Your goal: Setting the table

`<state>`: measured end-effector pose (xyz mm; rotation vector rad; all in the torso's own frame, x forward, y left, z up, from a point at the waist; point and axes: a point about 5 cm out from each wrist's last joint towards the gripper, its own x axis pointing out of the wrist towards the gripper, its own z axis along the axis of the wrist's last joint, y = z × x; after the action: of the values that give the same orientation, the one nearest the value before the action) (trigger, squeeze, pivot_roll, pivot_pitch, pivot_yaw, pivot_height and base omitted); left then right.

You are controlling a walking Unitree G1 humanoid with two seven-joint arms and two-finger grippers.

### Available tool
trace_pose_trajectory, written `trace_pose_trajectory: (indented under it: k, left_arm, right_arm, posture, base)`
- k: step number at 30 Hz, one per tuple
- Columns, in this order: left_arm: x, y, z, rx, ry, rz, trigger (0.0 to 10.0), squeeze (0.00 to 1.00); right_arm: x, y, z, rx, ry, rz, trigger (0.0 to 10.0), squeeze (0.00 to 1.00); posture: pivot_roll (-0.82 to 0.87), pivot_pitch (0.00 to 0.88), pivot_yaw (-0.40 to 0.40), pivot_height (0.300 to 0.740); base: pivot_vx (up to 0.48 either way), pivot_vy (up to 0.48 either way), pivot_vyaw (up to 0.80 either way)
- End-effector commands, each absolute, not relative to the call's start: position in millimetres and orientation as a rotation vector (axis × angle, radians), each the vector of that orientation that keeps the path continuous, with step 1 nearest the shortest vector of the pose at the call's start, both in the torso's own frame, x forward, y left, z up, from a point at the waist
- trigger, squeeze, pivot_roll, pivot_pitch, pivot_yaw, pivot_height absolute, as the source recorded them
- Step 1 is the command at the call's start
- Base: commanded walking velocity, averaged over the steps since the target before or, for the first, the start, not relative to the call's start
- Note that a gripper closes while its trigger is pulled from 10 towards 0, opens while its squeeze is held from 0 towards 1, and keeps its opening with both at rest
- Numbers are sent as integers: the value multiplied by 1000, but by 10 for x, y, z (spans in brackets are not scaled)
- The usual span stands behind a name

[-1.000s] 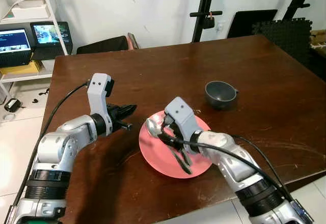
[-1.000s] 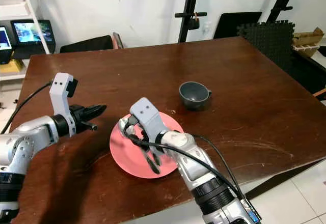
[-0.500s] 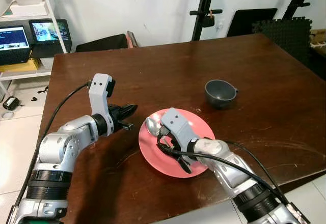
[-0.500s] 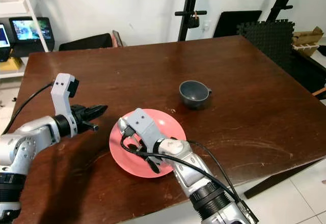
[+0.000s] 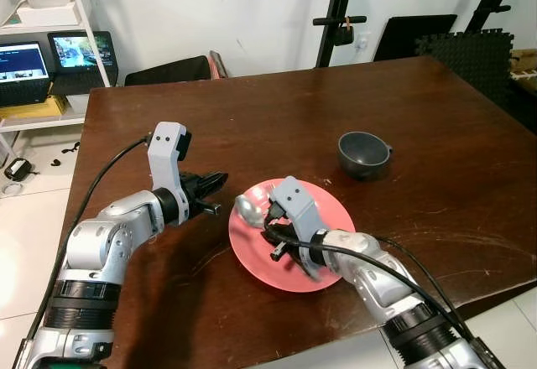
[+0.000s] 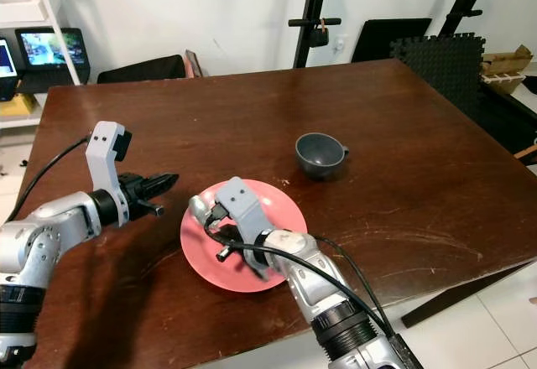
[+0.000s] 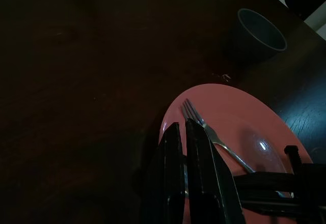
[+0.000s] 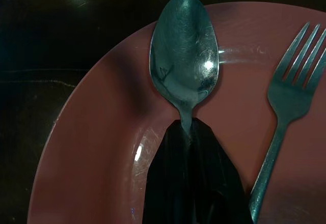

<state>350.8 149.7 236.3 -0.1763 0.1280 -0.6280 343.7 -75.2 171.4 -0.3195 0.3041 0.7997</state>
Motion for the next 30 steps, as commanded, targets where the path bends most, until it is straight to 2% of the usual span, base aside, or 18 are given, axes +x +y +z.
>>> trace_pose_trajectory:
  k: [1, 9, 12, 13, 14, 18, 19, 20, 23, 27, 30]
  left_arm:
    - [3490, 1503, 2295, -178, 148, -622, 10000, 0]
    - [3486, 1501, 2293, -180, 146, -620, 10000, 0]
    - [3482, 1495, 2291, -182, 146, -620, 10000, 0]
    - [3479, 1491, 2290, -182, 146, -621, 10000, 0]
    - [3486, 1497, 2317, -187, 127, -607, 10000, 0]
    - [3516, 1538, 2422, -224, 62, -566, 10000, 0]
    - [3557, 1607, 2520, -271, 10, -507, 10000, 0]
    - [3566, 1629, 2546, -279, -3, -488, 10000, 0]
    - [3536, 1609, 2557, -214, -22, -488, 10000, 0]
    - [3485, 1551, 2527, -142, -23, -508, 10000, 0]
    - [3414, 1459, 2448, -113, -14, -524, 10000, 0]
  right_arm:
    - [3394, -791, 1527, -308, 386, 801, 0, 0]
    - [3387, -786, 1539, -292, 374, 809, 0, 0]
    - [3417, -776, 1671, -225, 308, 807, 0, 0]
    - [3435, -775, 1762, -185, 263, 803, 3804, 0]
    - [3490, -809, 1927, -143, 176, 755, 10000, 0]
    - [3590, -929, 2197, -93, 29, 622, 10000, 0]
    - [3656, -1072, 2435, -30, -99, 485, 10000, 0]
    - [3670, -1144, 2549, 22, -151, 431, 10000, 0]
    - [3658, -1274, 2740, 65, -245, 353, 10000, 0]
    - [3633, -1346, 2823, 41, -297, 306, 10000, 0]
    - [3624, -1479, 2847, 100, -312, 220, 10000, 0]
  posture:
    - [-69, 221, 37, 740]
    - [-66, 215, 35, 740]
    - [-61, 212, 35, 740]
    - [-55, 209, 37, 740]
    - [-52, 208, 37, 740]
    - [-50, 206, 38, 740]
    - [-38, 192, 46, 740]
    - [-34, 188, 48, 740]
    - [-24, 178, 52, 740]
    - [-19, 170, 57, 740]
    - [-19, 160, 65, 740]
  base:
    - [0, 0, 0]
    - [0, 0, 0]
    - [0, 0, 0]
    - [0, 0, 0]
    - [0, 0, 0]
    - [0, 0, 0]
    - [0, 0, 0]
    - [0, 0, 0]
    - [0, 0, 0]
    - [0, 0, 0]
    - [0, 0, 0]
